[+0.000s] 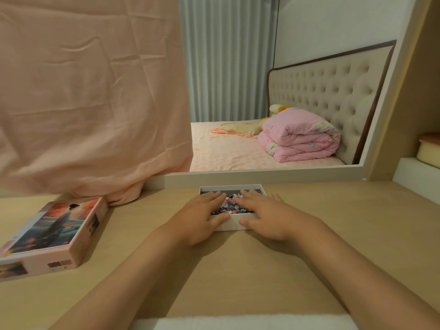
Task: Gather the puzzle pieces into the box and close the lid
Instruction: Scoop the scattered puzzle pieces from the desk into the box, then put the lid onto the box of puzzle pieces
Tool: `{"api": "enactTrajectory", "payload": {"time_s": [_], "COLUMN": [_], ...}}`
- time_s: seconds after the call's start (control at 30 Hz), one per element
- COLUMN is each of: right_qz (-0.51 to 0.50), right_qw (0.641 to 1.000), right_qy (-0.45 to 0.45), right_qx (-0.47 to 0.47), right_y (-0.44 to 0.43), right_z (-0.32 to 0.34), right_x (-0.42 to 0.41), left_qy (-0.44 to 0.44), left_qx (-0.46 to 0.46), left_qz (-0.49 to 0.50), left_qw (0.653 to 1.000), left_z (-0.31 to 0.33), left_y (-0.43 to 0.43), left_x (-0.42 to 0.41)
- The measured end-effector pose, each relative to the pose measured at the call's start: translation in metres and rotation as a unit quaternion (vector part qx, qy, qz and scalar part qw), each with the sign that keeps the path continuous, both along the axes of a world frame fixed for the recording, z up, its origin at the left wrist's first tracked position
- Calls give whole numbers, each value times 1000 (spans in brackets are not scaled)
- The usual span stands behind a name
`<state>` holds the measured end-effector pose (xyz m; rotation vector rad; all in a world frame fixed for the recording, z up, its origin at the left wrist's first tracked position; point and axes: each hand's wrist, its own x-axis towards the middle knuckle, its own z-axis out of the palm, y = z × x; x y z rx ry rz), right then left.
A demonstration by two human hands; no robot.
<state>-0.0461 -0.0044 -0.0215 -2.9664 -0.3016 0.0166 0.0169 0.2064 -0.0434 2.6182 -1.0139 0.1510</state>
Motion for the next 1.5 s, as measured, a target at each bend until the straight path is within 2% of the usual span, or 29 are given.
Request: {"api": "enactTrajectory", "payload": {"time_s": [0.1,0.2,0.33,0.43,0.5,0.6,0.7,0.8,0.9,1.03,1.1,1.2,1.27,1.33,1.4,1.5], "right_qz": [7,50,103,128,133,129,126,120,112,114,110,79,65,61,63,49], "right_qw": [999,996,992,990,990,991,992,992,993,993,993,996,996,992,986,978], "right_qy": [-42,-61,-53,-28,-17,-2,-4,-13,-18,17,14,-11,-21,-11,-8,-28], "right_qx": [11,30,48,51,44,40,32,31,28,29,39,37,57,112,154,201], "right_y": [22,63,123,161,180,194,196,193,187,185,185,179,176,176,177,172], "right_z": [8,18,22,17,11,5,3,7,8,2,-2,-4,-3,-3,-6,-7], "right_x": [2,5,20,32,38,43,44,41,41,44,44,41,39,35,34,33], "left_qy": [-15,-42,-91,-64,-27,-28,-40,-21,-11,11,-25,-103,-74,-6,25,21], "left_qx": [-41,-55,67,142,142,133,102,32,-6,-58,-61,-23,26,10,-42,-93], "left_qz": [24,92,256,362,387,354,244,164,86,5,27,160,248,286,273,250], "left_qw": [999,993,960,919,910,925,963,986,996,998,997,981,966,958,961,964], "left_z": [11,24,24,14,4,-5,1,11,16,14,15,11,5,-3,-3,7], "left_y": [17,55,125,168,187,202,199,192,185,178,183,197,199,195,189,183], "left_x": [-5,-2,9,12,13,13,1,-13,-26,-34,-36,-34,-34,-33,-32,-30]}}
